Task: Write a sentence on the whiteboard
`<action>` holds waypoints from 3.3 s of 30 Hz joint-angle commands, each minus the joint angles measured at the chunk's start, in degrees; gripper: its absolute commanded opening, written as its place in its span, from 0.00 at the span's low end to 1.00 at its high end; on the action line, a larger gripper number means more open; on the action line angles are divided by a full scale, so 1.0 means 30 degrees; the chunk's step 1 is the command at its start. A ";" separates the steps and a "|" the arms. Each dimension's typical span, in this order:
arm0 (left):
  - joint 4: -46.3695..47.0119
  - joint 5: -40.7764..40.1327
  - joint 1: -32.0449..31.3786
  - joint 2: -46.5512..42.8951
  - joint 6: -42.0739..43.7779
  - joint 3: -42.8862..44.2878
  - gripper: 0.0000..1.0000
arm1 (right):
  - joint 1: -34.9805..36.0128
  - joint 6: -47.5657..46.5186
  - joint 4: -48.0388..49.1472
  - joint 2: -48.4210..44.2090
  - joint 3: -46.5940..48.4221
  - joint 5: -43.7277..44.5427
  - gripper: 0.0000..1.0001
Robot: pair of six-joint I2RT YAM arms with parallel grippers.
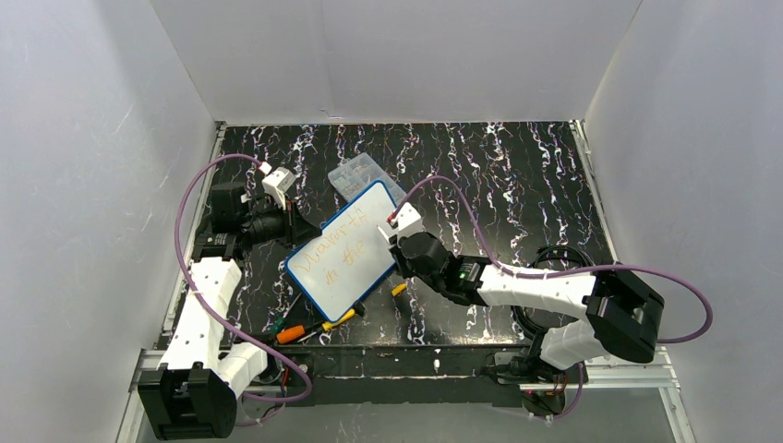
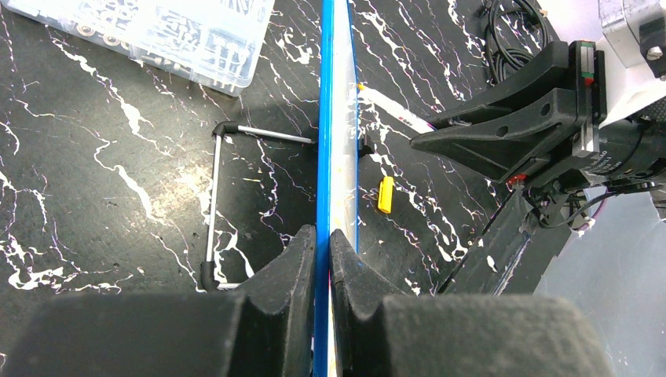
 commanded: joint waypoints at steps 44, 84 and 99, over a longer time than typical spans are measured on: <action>-0.0382 0.0669 -0.0113 -0.0380 0.0080 -0.0052 0.00 | 0.0030 0.0460 -0.0995 0.1275 0.0124 -0.0915 0.01; -0.0376 0.0603 -0.0135 -0.0468 0.0070 -0.0069 0.00 | -0.0455 -0.0169 -0.1456 0.0218 0.0804 -0.0984 0.01; -0.0376 0.0625 -0.0120 -0.0263 0.0099 -0.0013 0.00 | -0.0847 -0.1034 -0.0822 0.1449 0.1546 -0.1789 0.01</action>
